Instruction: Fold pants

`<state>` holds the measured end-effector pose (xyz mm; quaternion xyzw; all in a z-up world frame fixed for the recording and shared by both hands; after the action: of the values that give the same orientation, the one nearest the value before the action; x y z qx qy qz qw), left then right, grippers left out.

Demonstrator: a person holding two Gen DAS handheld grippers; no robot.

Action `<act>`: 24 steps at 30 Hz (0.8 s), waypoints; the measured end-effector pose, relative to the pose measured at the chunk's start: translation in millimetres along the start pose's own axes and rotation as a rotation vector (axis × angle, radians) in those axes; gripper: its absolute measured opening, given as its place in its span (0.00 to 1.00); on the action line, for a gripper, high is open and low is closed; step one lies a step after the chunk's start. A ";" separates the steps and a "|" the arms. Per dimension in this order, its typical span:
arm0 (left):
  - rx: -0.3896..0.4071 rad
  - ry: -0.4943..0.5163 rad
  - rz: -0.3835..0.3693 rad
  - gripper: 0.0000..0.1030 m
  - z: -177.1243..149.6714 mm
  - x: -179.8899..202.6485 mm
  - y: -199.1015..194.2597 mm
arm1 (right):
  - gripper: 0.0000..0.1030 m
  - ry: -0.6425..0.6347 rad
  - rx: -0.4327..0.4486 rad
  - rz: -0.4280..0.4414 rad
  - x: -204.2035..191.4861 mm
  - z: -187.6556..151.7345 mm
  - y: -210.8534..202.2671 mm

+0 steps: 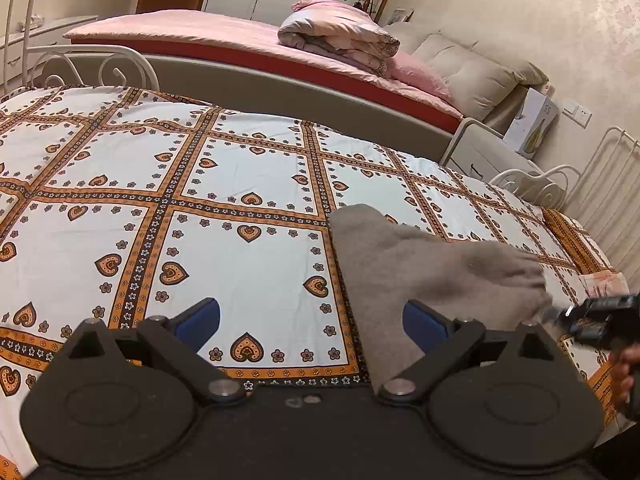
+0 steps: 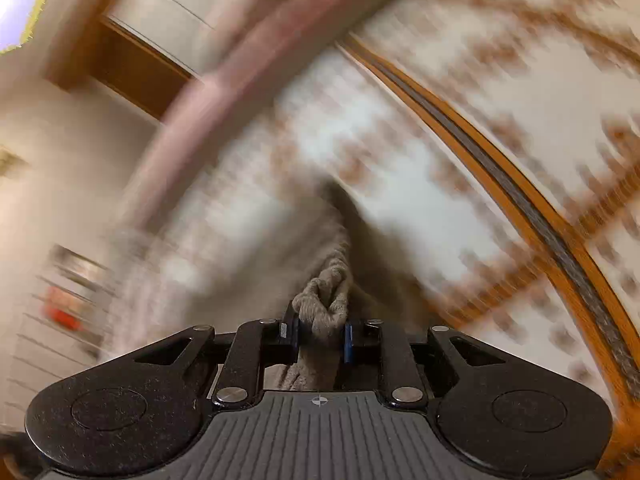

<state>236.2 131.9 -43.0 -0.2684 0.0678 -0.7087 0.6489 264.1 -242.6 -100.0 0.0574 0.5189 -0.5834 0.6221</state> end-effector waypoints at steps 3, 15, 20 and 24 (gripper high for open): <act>0.001 -0.005 -0.007 0.89 0.3 2.3 1.2 | 0.21 -0.036 0.019 0.060 -8.0 2.3 -6.9; -0.039 0.031 0.011 0.89 -8.2 4.3 7.9 | 0.65 -0.207 0.086 -0.022 -9.0 9.0 -24.9; -0.054 0.039 0.015 0.89 -11.0 6.4 11.1 | 0.65 -0.085 0.000 0.007 3.4 3.5 -11.0; -0.063 0.057 0.016 0.89 -12.9 6.9 11.1 | 0.68 -0.037 -0.056 -0.040 11.9 -3.3 2.1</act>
<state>239.9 120.4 -56.8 -0.2677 0.1107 -0.7083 0.6437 261.2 -247.6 -111.1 0.0186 0.5245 -0.5819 0.6213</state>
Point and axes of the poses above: each gripper's, at about its wrist camera, not at the fingertips, and y roughly the way its jaws point, x to its right, z to its top, the point moved 7 cm from there along y, roughly the way its jaws point, and after that the axes turned 14 degrees about x, right-handed, at the moved point
